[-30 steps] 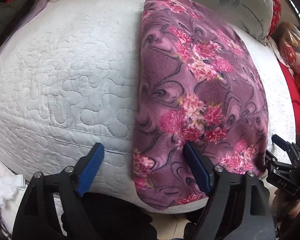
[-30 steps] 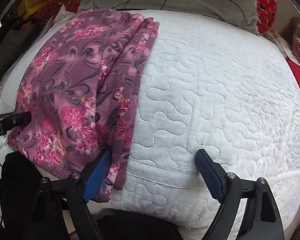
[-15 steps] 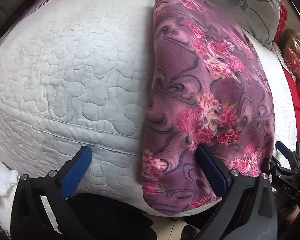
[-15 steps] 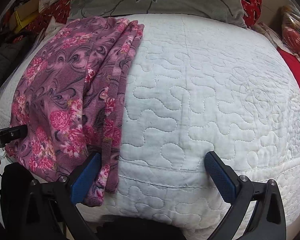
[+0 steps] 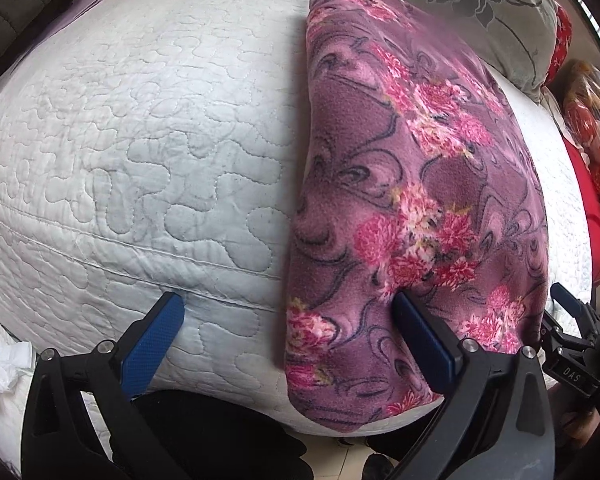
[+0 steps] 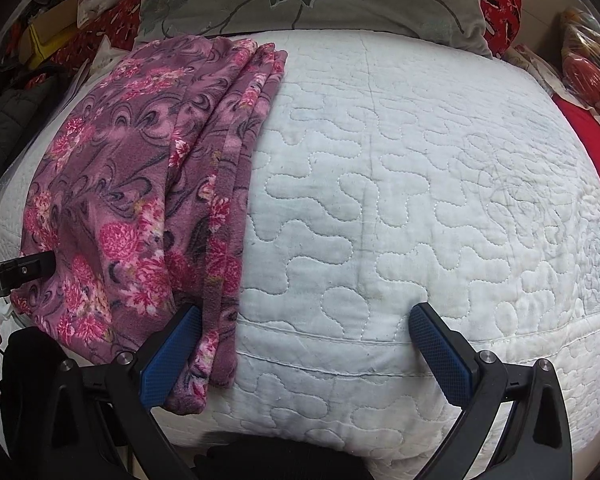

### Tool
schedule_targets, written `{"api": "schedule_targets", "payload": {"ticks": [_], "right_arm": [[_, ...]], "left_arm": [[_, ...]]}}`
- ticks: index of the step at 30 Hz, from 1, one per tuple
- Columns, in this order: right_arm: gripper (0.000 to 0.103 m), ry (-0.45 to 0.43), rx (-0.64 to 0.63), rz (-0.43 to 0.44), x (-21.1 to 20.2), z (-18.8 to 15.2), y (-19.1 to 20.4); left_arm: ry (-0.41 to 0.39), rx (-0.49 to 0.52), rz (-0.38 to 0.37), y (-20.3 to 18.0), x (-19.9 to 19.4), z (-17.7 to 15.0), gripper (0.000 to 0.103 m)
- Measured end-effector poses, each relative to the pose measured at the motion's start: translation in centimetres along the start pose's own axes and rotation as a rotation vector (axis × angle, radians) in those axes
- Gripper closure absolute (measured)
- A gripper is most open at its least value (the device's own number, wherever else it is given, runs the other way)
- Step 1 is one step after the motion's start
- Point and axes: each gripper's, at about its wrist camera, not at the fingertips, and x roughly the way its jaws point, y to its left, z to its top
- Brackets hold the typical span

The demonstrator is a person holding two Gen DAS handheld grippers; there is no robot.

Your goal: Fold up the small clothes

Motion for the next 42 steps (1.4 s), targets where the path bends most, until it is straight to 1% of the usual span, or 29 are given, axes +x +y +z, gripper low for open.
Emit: {"api": "schedule_targets", "payload": {"ticks": [4,7,9,11,13,15,17,20,22,23,24,26,27,28,29,32,34,35,36,37,38,39,40,42], "right_arm": [[0.001,0.011,-0.004,-0.005,-0.2,0.2,0.1],[0.000,0.036,0.032,-0.019,-0.7,1.2,-0.3],[0.001,-0.009,0.069,-0.024,-1.9,2.3,-0.9],[0.001,-0.082,0.110,-0.007,-3.4,3.9,-1.7],[0.001,-0.106,0.134,0.018,-3.9,6.2,-1.9],[0.001,-0.107,0.127,0.025,-3.7,8.2,-1.7],[0.001,-0.127,0.115,0.029,-3.2,10.6,-1.0],[0.001,-0.112,0.141,0.047,-1.7,12.7,-0.1],[0.001,-0.089,0.163,0.060,0.0,13.6,0.1],[0.001,-0.072,0.175,0.061,1.0,13.8,0.0],[0.001,-0.055,0.183,0.058,1.8,13.8,0.0],[0.001,0.008,0.188,0.032,4.4,13.7,-0.3],[0.001,0.021,0.189,0.045,5.2,13.6,-0.4],[0.000,-0.022,0.190,0.049,5.1,13.4,-0.5],[0.000,-0.025,0.176,0.042,5.1,13.6,-0.3],[0.001,-0.011,0.133,0.042,4.2,14.2,-0.2],[0.001,-0.018,0.091,0.028,3.5,14.4,-0.3],[0.000,-0.012,0.076,0.016,3.4,14.3,-0.4],[0.000,0.008,0.065,0.001,3.6,14.1,-0.6],[0.000,0.049,0.057,-0.015,4.3,13.8,-1.1],[0.001,0.086,0.068,-0.003,4.7,13.6,-1.6],[0.001,0.088,0.099,0.018,4.4,13.4,-2.2],[0.001,0.084,0.120,0.019,3.9,13.3,-2.6],[0.001,0.065,0.120,-0.003,2.2,13.1,-2.7]], "left_arm": [[0.019,-0.009,-0.025,0.5,-0.2,-0.2,0.000],[0.052,-0.019,-0.062,1.4,-0.3,-0.2,0.000],[0.050,-0.039,-0.076,2.2,-1.0,0.0,0.000],[0.013,-0.046,-0.080,2.4,-2.1,0.7,0.000],[-0.032,-0.043,-0.077,2.3,-3.4,2.2,0.000],[-0.064,-0.039,-0.092,1.8,-4.4,3.8,0.000],[-0.087,-0.033,-0.102,1.2,-5.1,5.8,0.000],[-0.087,-0.015,-0.098,-0.4,-4.7,8.7,0.000],[-0.075,-0.005,-0.088,-1.3,-3.6,9.7,0.000],[-0.064,-0.002,-0.079,-1.6,-2.8,10.0,0.000],[-0.033,-0.002,-0.060,-1.8,-1.3,10.4,0.000],[0.035,-0.009,-0.042,-1.8,1.2,10.7,0.000],[0.066,-0.029,-0.056,-1.5,2.5,10.7,0.000],[0.042,-0.059,-0.079,-0.9,2.7,10.7,0.000],[0.026,-0.068,-0.088,-0.8,2.5,10.8,0.000],[0.055,-0.048,-0.096,-0.8,2.0,11.3,0.000],[0.032,-0.053,-0.110,-0.6,1.3,11.3,0.000],[0.024,-0.057,-0.106,-0.6,1.2,11.2,0.000],[0.035,-0.057,-0.092,-0.7,1.6,10.9,0.000],[0.050,-0.053,-0.082,-0.8,1.9,10.7,0.000],[0.042,-0.050,-0.074,-0.8,1.9,10.5,0.000],[0.022,-0.049,-0.063,-0.8,1.2,10.1,0.000],[0.015,-0.045,-0.060,-0.8,0.8,9.8,0.000],[-0.013,-0.018,-0.050,-0.9,-0.5,9.0,0.000]]}}
